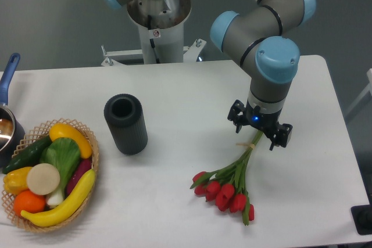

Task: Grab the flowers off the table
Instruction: 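Lower the open gripper over the green tulip stems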

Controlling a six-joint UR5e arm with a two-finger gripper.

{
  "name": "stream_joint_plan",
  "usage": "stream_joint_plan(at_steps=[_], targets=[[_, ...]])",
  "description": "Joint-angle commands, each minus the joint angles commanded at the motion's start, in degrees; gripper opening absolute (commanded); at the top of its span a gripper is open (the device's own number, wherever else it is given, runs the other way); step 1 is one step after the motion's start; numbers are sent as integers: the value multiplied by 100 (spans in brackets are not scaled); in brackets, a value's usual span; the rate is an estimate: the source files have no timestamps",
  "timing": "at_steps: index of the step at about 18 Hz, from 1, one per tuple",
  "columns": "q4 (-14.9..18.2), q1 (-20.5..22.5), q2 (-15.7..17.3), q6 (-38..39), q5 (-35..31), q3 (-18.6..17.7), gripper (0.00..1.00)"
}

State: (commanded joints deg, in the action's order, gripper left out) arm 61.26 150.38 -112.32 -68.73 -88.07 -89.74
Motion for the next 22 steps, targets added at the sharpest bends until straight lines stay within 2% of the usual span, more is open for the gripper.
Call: stream_joint_plan(at_steps=[5,8,9,13,22], targets=[[-26,-9,9,0,9,-9,100],[-271,-131,-17,-105,17,-44,100],[-455,-210,-26,-114,9,-157,100],[-1589,-220,-26,-62,18,-816,100],[-1661,-229,-185,-141,-26,-1107,100]])
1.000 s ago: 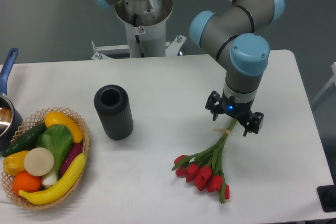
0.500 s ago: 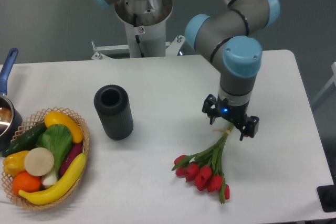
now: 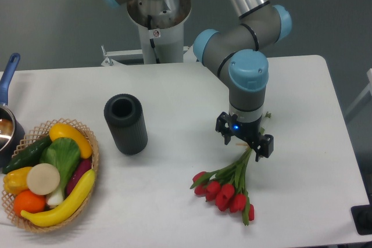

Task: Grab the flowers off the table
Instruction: 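Lower the open gripper over the green tulip stems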

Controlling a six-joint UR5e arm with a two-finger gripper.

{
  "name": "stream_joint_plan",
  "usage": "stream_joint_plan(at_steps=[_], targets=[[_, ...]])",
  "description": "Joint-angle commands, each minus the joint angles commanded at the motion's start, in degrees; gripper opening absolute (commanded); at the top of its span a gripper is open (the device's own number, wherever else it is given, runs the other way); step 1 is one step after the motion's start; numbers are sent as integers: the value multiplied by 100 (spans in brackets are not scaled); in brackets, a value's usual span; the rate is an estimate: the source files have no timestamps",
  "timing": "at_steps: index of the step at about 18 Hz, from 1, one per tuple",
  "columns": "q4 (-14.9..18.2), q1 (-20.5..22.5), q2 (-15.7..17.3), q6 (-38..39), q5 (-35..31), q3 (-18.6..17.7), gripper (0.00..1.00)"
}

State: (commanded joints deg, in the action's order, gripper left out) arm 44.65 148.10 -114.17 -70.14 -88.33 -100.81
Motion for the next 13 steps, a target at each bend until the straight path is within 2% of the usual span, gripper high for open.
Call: stream_joint_plan(at_steps=[7,11,13], targets=[[-62,70,-237,61,-18,52,100],[-535,70,-526,79,-114,61,100],[-563,70,-580,88,-176,61,100]])
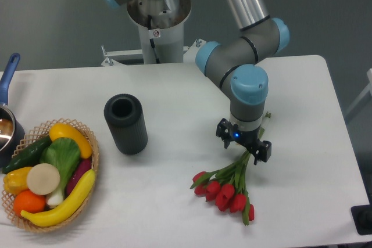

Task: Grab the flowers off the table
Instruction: 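Lower the open gripper over the green tulip stems, then close the gripper around the tulip stems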

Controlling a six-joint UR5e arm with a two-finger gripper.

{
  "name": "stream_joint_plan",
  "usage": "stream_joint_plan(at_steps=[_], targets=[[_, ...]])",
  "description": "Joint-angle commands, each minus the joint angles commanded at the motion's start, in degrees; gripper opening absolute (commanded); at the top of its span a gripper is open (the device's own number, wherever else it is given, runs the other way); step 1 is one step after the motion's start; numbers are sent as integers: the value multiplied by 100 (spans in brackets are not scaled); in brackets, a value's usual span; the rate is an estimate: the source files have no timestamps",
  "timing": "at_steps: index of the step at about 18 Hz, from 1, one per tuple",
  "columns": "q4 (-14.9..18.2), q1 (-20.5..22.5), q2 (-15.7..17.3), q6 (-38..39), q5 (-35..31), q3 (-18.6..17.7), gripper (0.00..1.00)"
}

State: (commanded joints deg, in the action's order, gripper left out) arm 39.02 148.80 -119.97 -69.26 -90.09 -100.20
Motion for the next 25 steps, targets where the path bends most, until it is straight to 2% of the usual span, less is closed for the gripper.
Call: stream_joint_plan(at_steps=[7,10,15,18,20,25], targets=[[0,-9,-123,9,-97,-18,89],[0,-9,-141,26,-97,-18,71],[17,-9,-141,17,-106,0,31],[26,-9,-115,26,-106,0,11],[26,-9,-114,26,-106,9,6],[26,-9,-79,26,-97,26,4]])
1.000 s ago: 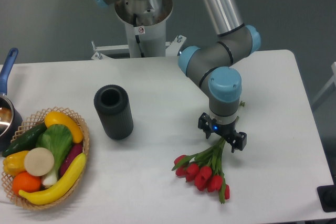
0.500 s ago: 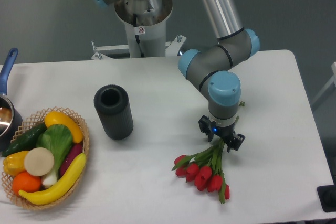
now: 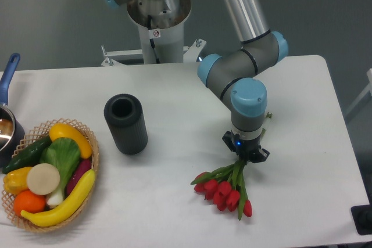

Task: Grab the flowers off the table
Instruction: 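Lift the gripped red tulips up off the table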

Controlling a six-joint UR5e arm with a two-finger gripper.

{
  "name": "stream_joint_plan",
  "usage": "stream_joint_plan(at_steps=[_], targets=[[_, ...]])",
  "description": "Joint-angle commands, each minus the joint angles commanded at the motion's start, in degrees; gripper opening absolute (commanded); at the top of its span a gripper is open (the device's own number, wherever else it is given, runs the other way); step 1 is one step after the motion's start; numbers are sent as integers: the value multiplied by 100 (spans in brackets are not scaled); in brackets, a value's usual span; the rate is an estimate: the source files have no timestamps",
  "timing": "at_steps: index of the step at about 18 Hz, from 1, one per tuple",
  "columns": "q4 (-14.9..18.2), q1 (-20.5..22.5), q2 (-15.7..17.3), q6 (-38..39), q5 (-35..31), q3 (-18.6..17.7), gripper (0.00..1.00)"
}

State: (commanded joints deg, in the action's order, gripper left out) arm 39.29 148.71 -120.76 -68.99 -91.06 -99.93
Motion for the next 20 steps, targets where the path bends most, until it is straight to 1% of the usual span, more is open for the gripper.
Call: stream_joint_plan(at_steps=[2,4,7,9,14,15,16,17,20], targets=[[0,9,18,0,0,9,4],[9,9,18,0,0,9,8],[44,35,35,-35,0,70,9],[96,44,192,-44,9,132,9],[123,158,351,96,26,281,9],[158,184,378,97,18,325,10],[210,176,378,88,18,421,10],[350,176,395,88,18,535,10],[877,184,396,35,9,843,10]])
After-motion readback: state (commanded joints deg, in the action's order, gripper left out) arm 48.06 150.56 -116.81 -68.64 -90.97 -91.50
